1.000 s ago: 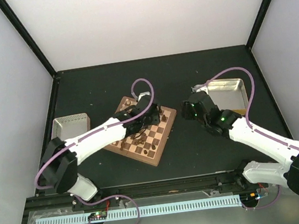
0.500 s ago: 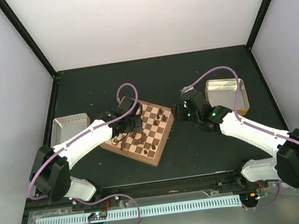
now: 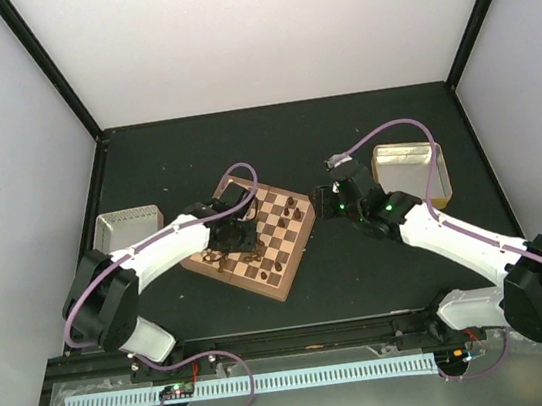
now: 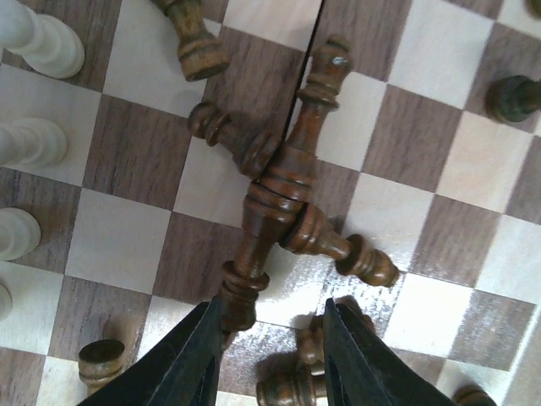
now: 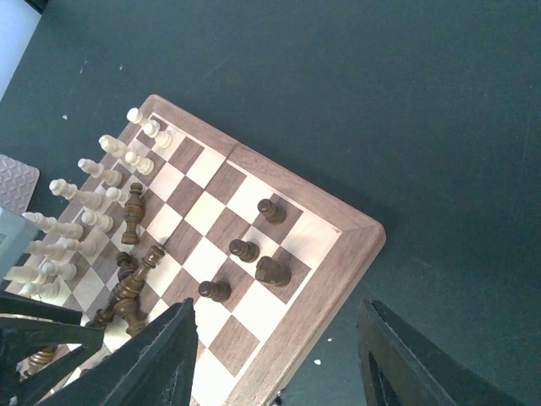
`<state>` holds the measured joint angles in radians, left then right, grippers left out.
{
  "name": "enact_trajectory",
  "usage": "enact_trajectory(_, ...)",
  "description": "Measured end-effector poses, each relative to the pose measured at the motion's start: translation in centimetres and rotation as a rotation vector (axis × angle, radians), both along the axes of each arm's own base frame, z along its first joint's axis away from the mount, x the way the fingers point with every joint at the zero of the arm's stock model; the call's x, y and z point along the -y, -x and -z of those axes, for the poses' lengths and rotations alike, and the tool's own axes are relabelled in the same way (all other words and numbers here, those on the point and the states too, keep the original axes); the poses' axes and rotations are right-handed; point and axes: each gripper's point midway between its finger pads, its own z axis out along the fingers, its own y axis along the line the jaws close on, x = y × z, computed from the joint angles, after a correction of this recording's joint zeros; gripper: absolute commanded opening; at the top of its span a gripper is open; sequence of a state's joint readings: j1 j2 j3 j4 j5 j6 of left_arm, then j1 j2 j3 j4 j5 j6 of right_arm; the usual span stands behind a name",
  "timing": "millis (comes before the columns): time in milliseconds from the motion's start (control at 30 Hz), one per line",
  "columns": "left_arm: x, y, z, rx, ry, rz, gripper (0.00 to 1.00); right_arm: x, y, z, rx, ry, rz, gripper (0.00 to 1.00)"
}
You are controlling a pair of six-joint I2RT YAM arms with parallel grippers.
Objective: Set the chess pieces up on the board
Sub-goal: Pick up the chess piece from the chessboard.
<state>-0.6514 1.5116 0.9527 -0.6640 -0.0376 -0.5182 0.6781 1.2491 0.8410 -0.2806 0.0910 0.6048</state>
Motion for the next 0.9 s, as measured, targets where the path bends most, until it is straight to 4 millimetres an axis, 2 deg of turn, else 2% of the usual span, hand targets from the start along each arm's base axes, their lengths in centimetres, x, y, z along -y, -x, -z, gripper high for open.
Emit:
enact_trajectory(300,-0.7,0.1,1.4,-0.040,-0.039,0.002,0.35,0.0,0.0,-0.4,0.010,-0.011,0.002,0.52)
enact_trajectory(433,-0.9,0.1,1.8,-0.054,-0.053,0.006,0.31,0.0,0.0,-0.4,0.010,-0.011,0.002,0.52)
enact_trajectory(733,-0.8,-0.6,1.6,-0.074,-0.053,-0.004,0.28,0.1,0.0,-0.8,0.019,-0.018,0.003,0.51)
enact_trajectory(900,-0.7,-0.2,2.1,-0.120,-0.062,-0.002,0.26,0.2,0.1,-1.5,0.036,-0.029,0.005,0.51)
